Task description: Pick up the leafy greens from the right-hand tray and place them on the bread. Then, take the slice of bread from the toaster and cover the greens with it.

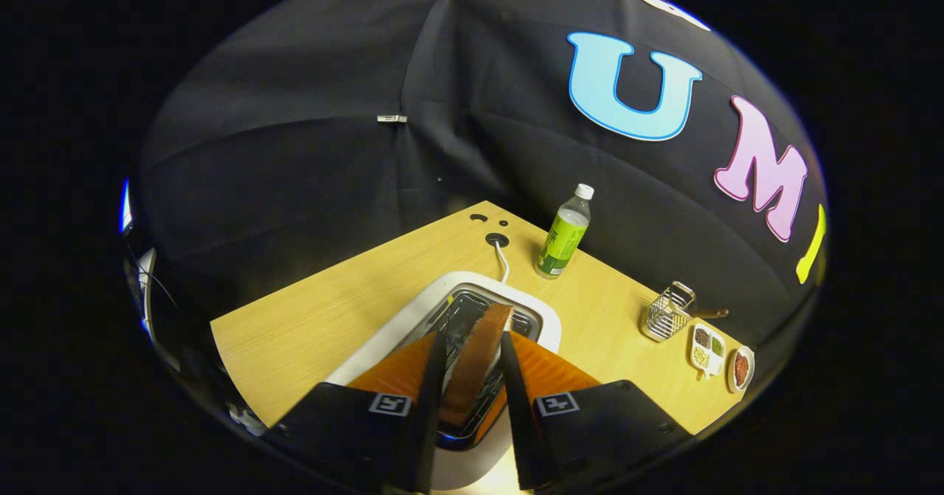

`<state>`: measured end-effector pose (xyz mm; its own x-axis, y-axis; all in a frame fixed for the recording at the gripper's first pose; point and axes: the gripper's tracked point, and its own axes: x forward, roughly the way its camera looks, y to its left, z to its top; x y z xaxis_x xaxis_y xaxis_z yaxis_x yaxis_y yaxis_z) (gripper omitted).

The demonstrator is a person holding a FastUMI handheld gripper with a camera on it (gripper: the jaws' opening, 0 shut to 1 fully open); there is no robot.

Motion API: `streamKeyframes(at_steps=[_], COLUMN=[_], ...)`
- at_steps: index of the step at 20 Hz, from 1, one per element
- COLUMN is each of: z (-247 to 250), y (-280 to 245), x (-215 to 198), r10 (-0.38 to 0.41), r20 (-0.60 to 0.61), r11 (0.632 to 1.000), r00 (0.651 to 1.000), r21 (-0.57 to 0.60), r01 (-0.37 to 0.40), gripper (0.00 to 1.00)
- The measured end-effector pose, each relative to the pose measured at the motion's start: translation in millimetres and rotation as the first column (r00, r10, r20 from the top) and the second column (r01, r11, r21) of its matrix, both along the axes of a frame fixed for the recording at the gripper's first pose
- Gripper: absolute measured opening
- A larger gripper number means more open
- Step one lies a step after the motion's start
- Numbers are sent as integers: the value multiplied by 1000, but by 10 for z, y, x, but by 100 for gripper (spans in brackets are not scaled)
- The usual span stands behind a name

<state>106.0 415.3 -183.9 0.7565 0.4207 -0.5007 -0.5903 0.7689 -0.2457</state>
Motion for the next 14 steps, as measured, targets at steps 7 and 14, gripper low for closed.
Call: streamKeyframes(at_steps=[7,14], z=[-29,2], y=[-50,-28], x=[2,-4], r10=[-58,-70], r20=[-55,-130], r11=[998,995], r00=[997,989], r21=[15,61], r01=[59,78], gripper=[22,14])
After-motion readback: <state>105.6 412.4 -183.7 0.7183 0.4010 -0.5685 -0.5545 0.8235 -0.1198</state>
